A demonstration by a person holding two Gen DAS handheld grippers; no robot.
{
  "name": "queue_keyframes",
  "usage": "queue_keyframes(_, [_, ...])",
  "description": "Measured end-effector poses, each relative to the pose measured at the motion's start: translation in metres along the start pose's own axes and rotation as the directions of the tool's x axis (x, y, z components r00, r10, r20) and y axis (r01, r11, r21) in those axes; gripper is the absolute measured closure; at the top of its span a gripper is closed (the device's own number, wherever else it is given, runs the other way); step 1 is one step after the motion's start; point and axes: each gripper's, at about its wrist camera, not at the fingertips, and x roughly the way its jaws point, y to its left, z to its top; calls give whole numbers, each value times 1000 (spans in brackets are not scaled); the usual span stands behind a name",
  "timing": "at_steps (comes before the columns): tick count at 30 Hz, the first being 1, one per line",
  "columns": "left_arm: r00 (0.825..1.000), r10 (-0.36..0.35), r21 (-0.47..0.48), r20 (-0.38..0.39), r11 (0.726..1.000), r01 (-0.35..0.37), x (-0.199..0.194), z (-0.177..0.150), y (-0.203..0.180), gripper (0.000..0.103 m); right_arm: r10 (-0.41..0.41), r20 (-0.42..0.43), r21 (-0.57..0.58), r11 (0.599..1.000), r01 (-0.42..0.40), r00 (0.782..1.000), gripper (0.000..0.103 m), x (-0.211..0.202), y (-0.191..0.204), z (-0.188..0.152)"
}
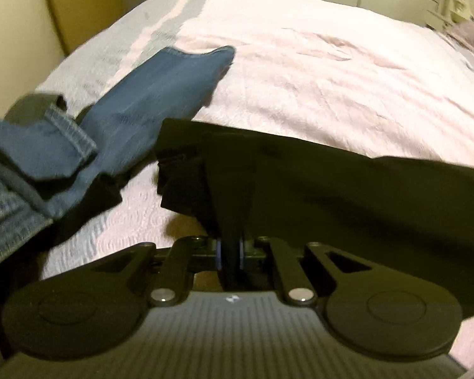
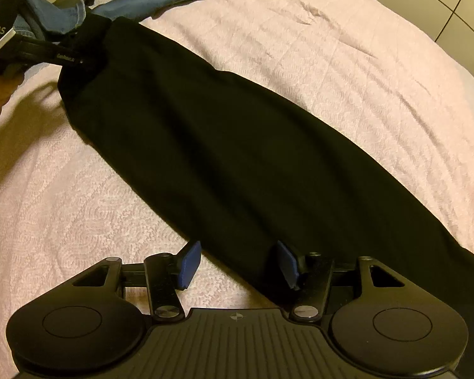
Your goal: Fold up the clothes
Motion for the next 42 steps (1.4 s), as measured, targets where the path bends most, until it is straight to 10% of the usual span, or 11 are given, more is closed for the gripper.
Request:
queue_keyframes(7, [998,-56,-349,-42,936,37,6,-6,50,86,-5,-6,9,1000,5,1000,46,0,-2,-1])
queue_keyframes(13, [995,-99,-419,9,903,94,5,-10,52,78,-1,-6,8,1000,1,1000,45,1,0,1])
queue_keyframes(18, [989,-140,-492,37,859,140,13,-12,54,52,3,-5,7,1000,-3,1000,45,1,1,3])
queue_keyframes(24, [993,-117,-598,22,794,107,8,-21,79,97,3,6,17,1000,-3,1000,45,-3,0,2])
queue_keyframes(35, [986,-89,-91,144,991,102,-43,30,-4,100,-37,30,172,985,31,999,45,-20,-24,-16])
queue_keyframes(42, [920,-273,341,282,925,169,-112,51,-161,100,-132,42,434,895,101,990,45,-56,-93,-78])
